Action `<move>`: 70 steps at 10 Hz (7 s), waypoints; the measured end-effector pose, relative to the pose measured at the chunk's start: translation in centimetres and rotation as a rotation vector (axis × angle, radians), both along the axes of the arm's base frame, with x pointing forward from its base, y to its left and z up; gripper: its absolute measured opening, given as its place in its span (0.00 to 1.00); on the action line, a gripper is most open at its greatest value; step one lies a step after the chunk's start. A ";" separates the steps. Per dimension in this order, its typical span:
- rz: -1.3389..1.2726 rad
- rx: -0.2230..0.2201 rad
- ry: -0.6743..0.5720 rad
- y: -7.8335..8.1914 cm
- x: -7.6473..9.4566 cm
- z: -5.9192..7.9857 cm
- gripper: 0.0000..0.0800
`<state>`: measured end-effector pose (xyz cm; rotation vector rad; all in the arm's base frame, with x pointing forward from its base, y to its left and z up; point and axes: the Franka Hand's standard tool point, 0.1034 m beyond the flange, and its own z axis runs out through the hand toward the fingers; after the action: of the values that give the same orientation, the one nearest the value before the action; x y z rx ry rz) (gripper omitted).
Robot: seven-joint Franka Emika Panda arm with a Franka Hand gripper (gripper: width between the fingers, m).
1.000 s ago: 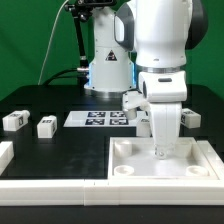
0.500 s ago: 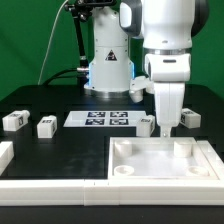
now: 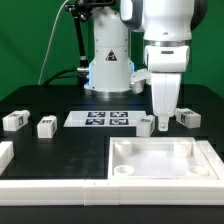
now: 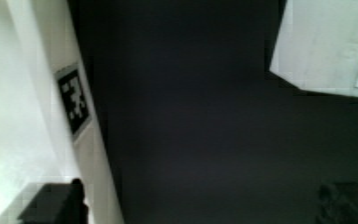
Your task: Assemble one leg
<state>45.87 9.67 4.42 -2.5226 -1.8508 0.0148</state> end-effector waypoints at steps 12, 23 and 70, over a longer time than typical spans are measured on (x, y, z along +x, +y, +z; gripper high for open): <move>-1.034 -0.048 0.083 7.2 -6.4 -1.0 0.81; -0.877 -0.728 0.675 8.3 -10.3 -2.1 0.81; -0.867 0.107 -0.050 1.1 7.7 6.5 0.36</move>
Offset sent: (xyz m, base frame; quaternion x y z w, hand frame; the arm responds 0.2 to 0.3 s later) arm -0.0427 0.0118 -0.0026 0.0116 -0.0226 0.3238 0.9458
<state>53.57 10.77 10.90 -3.0070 -0.6077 -0.1492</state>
